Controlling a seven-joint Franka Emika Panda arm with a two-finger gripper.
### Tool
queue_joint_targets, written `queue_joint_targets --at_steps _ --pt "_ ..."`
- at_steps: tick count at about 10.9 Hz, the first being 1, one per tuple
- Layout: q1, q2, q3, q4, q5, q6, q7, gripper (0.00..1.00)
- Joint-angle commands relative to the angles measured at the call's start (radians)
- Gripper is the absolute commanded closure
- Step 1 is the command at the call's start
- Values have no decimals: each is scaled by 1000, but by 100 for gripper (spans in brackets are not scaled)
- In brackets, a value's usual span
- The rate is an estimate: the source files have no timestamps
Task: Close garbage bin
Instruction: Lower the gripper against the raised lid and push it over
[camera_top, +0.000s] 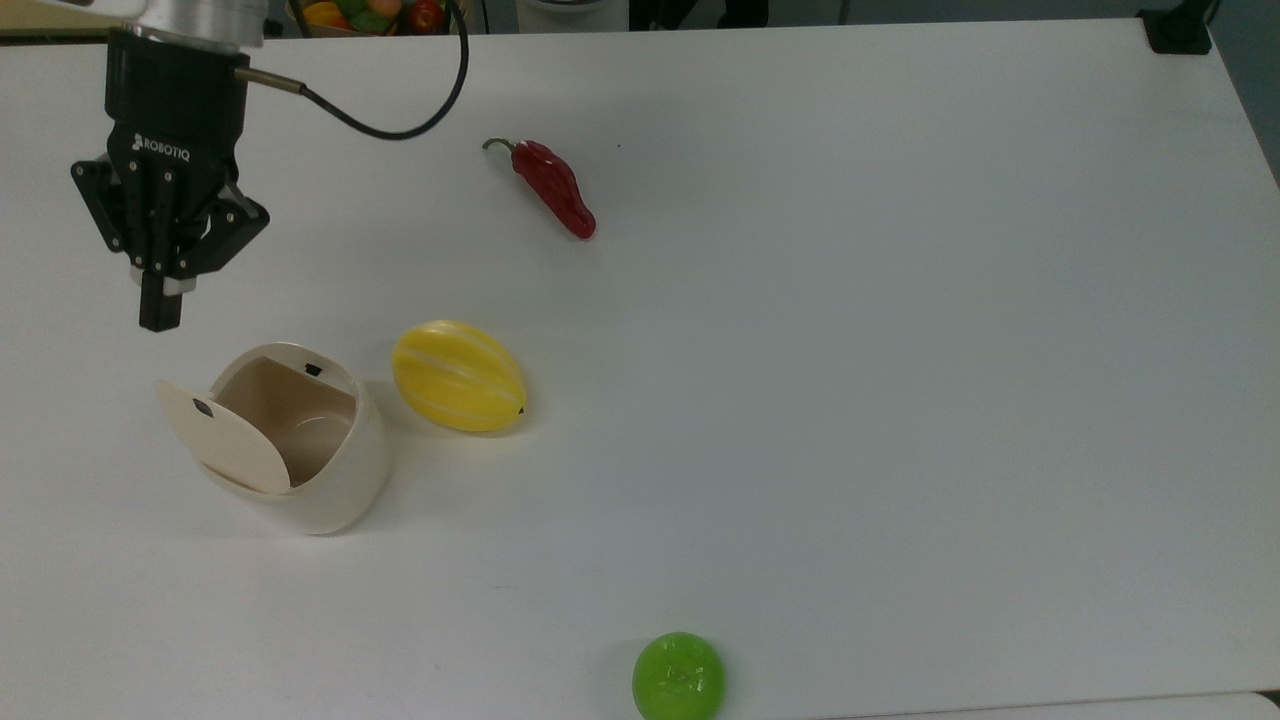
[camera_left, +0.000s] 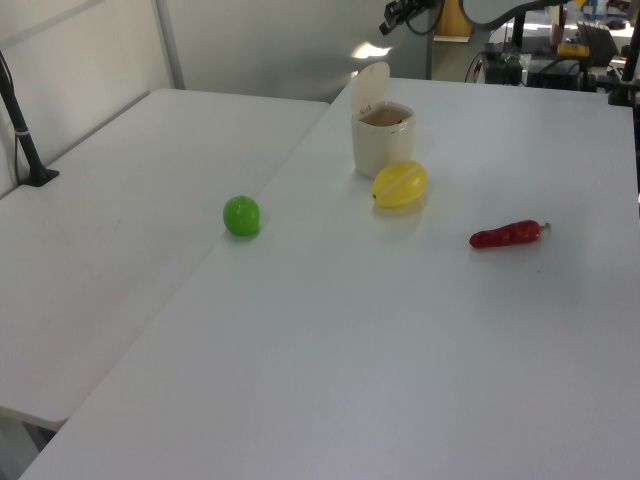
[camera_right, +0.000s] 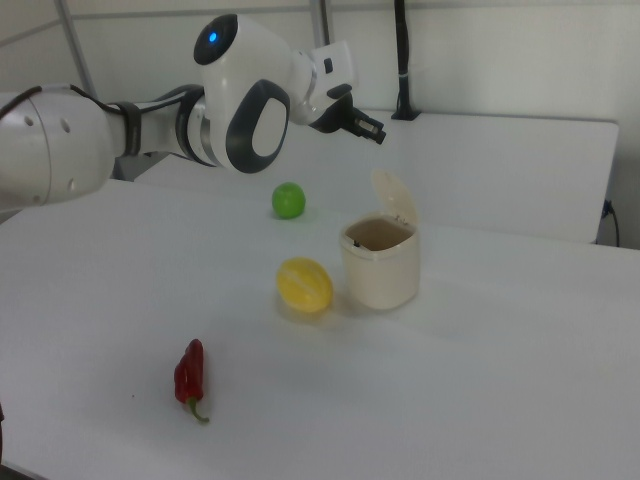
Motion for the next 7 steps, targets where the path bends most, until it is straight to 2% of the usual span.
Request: queue_joint_targets --at_steps 1,4,7 --pt "-11 78 -2 25 17 120 10 100" --pt "-18 143 -2 25 16 231 8 100" --pt "-12 152 -2 23 21 228 10 100"
